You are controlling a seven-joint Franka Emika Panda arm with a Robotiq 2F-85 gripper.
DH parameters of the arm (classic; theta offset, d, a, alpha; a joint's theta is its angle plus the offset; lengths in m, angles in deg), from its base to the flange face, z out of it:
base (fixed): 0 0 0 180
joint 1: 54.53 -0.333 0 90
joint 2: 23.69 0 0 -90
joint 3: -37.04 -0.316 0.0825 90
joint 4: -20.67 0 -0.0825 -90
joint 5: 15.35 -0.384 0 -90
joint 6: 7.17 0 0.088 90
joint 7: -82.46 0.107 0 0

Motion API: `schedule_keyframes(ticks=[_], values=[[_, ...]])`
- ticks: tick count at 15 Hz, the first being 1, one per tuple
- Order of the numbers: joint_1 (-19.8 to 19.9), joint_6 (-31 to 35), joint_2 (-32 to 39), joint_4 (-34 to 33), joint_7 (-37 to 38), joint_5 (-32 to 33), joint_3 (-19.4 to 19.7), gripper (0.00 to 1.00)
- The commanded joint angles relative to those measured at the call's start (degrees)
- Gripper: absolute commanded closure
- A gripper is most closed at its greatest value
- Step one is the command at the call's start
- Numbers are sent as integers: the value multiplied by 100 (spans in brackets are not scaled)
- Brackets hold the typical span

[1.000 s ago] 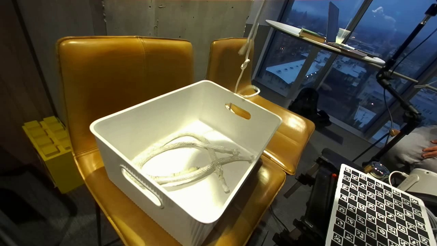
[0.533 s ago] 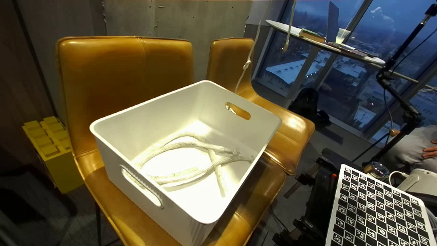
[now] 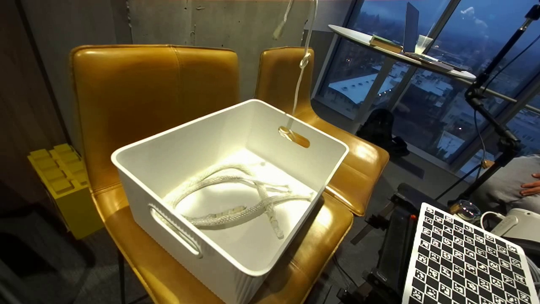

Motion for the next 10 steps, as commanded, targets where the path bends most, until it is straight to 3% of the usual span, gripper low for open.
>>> schedule_keyframes(ticks=[1, 6, 10], values=[[-443, -557, 184, -1005, 466, 405, -216, 99], [-1043, -871, 355, -1636, 824, 861, -423, 99], [-1012, -568, 379, -906, 701, 724, -329, 99]])
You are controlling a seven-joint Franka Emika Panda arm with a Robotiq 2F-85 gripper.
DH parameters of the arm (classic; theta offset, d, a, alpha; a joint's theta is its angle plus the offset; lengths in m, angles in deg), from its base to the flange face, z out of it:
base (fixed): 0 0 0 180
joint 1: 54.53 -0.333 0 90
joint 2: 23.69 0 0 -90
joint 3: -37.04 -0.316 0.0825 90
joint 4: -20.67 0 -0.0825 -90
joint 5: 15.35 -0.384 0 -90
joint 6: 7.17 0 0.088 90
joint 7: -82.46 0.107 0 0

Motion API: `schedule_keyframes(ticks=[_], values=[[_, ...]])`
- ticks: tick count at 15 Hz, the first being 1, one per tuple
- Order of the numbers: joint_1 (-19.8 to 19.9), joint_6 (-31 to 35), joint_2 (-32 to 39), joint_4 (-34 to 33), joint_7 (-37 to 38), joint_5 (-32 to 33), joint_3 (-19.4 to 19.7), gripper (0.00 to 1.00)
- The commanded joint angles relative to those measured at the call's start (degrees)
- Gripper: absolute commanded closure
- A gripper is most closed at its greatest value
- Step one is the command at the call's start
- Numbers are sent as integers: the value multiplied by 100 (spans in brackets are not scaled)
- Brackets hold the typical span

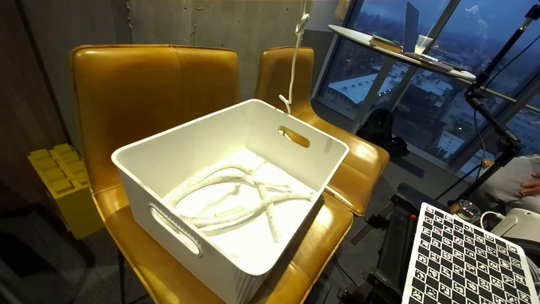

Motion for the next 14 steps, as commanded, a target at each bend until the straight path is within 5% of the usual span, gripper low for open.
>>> schedule_keyframes(ticks=[1, 8, 14], values=[[176, 254, 143, 591, -90, -83, 88, 99], [526, 1061, 119, 2378, -162, -68, 132, 99], [340, 1557, -379, 3800, -21, -19, -22, 99]])
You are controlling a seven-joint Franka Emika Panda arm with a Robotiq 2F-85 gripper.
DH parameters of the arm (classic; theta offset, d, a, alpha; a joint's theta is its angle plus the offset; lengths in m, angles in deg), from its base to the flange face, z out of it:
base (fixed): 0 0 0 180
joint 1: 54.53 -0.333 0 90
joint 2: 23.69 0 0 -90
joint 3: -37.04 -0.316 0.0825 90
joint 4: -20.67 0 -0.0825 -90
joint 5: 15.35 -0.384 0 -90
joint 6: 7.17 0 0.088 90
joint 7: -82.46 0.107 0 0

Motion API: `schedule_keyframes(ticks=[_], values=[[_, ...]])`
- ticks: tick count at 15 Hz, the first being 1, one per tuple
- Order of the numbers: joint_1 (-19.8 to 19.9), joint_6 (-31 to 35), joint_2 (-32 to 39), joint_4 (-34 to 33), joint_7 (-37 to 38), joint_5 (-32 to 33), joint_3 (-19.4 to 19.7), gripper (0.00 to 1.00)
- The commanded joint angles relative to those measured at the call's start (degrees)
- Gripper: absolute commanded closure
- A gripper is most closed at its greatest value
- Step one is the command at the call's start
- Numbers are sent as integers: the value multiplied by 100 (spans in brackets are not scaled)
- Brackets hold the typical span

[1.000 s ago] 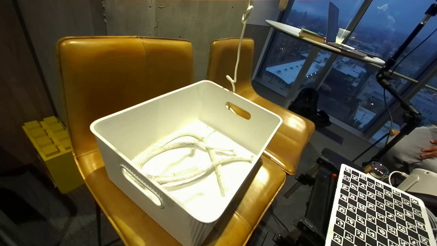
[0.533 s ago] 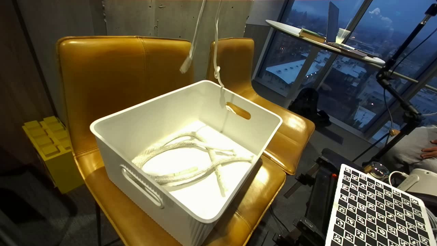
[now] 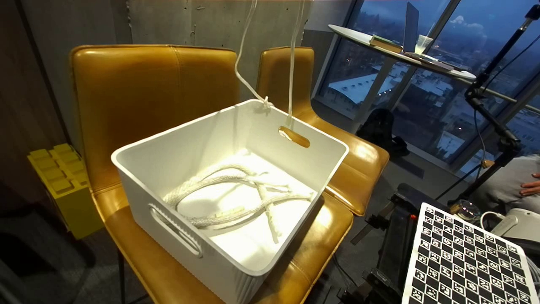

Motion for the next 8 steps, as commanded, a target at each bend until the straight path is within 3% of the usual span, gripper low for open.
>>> schedule_keyframes(ticks=[1, 8], values=[[-146, 330, -641, 1095, 105, -3, -124, 99], [-153, 822, -1004, 2409, 203, 48, -370, 99]])
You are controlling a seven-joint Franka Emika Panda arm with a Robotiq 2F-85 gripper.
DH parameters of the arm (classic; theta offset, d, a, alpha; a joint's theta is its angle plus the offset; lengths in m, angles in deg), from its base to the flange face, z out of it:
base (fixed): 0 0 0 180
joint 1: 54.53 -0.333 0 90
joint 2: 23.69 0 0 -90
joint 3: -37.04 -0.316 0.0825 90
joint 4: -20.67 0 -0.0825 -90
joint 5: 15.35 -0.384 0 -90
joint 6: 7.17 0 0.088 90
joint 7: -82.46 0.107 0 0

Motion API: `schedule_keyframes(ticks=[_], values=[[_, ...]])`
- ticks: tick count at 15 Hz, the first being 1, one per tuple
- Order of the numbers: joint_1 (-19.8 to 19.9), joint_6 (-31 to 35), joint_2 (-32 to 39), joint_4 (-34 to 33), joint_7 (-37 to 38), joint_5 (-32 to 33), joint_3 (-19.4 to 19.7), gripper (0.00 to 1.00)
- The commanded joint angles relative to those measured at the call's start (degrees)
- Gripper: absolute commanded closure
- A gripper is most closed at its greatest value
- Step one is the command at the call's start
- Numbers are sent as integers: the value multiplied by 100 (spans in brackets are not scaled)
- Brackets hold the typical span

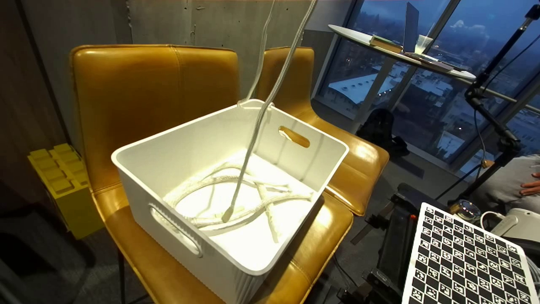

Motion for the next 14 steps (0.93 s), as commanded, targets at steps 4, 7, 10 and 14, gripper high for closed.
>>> schedule_keyframes(ticks=[4, 7, 10, 14], values=[[274, 685, -145, 1085, -41, 23, 34, 71], [458, 835, -195, 1557, -159, 17, 117, 57], [781, 995, 3, 1792, -673, -61, 332, 34], [1268, 1125, 649, 1337, -1557, -164, 691, 6]])
